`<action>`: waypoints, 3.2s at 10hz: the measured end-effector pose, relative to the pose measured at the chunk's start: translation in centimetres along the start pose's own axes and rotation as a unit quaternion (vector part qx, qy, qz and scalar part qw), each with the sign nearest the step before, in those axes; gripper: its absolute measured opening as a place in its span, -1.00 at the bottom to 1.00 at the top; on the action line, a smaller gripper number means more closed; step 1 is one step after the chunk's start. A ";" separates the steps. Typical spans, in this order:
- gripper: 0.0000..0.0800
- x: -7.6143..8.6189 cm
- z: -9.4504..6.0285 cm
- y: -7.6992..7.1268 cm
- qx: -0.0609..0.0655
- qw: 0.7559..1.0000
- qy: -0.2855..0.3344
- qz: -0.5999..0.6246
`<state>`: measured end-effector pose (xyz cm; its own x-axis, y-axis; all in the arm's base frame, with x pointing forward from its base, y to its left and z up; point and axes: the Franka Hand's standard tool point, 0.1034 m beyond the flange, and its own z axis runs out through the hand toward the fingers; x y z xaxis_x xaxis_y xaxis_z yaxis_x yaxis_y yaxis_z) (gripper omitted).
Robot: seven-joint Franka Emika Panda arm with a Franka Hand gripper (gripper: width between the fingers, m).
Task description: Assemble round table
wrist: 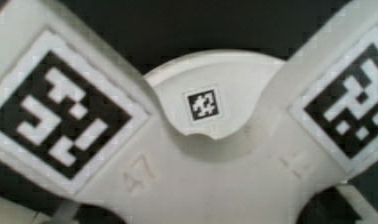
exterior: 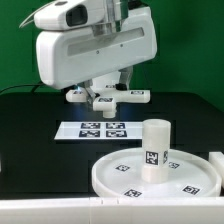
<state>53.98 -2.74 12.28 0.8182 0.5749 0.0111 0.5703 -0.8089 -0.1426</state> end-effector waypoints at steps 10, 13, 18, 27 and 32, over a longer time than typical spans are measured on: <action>0.12 8.2 -3.0 -2.1 0.002 0.999 -0.004 -0.038; 0.12 8.4 -1.5 -2.5 -0.003 1.000 0.002 -0.029; 0.12 6.7 0.6 -3.8 0.002 1.000 -0.008 -0.025; 0.12 6.6 1.4 -3.6 0.003 1.000 -0.008 -0.026; 0.12 6.4 2.4 -3.4 0.001 1.000 -0.006 -0.024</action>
Offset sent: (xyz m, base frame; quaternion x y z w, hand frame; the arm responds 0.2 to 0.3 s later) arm 0.0000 0.0000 0.0000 0.0000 0.0000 0.0000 1.0000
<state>57.05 3.99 10.41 0.7889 0.6145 0.0064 0.6088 -0.7802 -0.1436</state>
